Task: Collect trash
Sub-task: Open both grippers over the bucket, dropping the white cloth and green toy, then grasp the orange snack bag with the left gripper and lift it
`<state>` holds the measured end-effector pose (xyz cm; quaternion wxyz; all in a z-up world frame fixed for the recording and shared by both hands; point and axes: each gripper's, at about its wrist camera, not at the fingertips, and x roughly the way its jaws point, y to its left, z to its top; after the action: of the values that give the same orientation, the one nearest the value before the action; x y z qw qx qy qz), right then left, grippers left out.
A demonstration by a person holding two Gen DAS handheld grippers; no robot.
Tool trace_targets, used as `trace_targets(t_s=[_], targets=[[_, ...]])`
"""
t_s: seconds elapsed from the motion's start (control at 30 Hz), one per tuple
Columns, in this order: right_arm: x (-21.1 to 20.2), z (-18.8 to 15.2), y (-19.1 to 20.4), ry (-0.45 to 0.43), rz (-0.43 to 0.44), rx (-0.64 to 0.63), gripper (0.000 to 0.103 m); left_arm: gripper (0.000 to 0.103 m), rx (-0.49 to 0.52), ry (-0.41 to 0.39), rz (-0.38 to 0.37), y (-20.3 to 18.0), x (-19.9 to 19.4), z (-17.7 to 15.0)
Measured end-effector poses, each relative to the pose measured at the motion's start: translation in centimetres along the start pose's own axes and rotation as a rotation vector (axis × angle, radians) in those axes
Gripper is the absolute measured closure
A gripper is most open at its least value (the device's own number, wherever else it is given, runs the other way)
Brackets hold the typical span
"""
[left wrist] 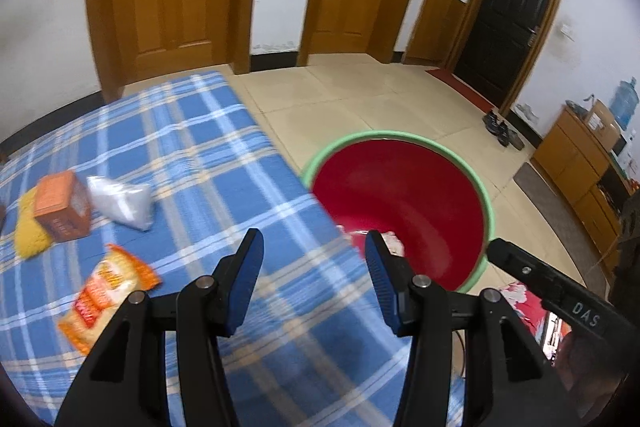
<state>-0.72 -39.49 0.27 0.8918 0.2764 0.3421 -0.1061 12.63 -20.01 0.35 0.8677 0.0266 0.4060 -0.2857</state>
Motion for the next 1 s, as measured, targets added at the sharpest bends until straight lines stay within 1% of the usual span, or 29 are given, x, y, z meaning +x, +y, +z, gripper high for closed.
trace_targets(t_s=[0.1,0.23,0.5,0.6,0.67,0.8,1.0], targets=[[-0.3,-0.2,0.6,-0.003,0.006,-0.007,0.059,0.05,-0.013,-0.007,0.051,1.5,-0.7,-0.2],[-0.6,-0.5,1.5,-0.009,0.013,-0.02,0.056,0.05,-0.031,-0.006,0.091,3.3,-1.4,-0.6],[-0.5,-0.8,3.0,-0.002,0.023,-0.047,0.054,0.05,-0.018,0.018,0.189,7.2,-2.4,-1.8],[-0.4,-0.9,3.2,0.005,0.028,-0.051,0.054,0.05,-0.03,0.029,0.214,8.4,-2.4,-2.2],[-0.2,-1.0,3.5,0.011,0.032,-0.055,0.054,0.045,-0.044,0.035,0.233,9.5,-2.3,-2.4],[-0.1,-1.2,4.1,0.018,0.039,-0.071,0.053,0.044,-0.055,0.056,0.264,11.0,-2.1,-2.9],[0.0,-1.3,5.0,0.028,0.051,-0.088,0.053,0.043,-0.021,0.112,0.291,11.7,-0.6,-3.5]])
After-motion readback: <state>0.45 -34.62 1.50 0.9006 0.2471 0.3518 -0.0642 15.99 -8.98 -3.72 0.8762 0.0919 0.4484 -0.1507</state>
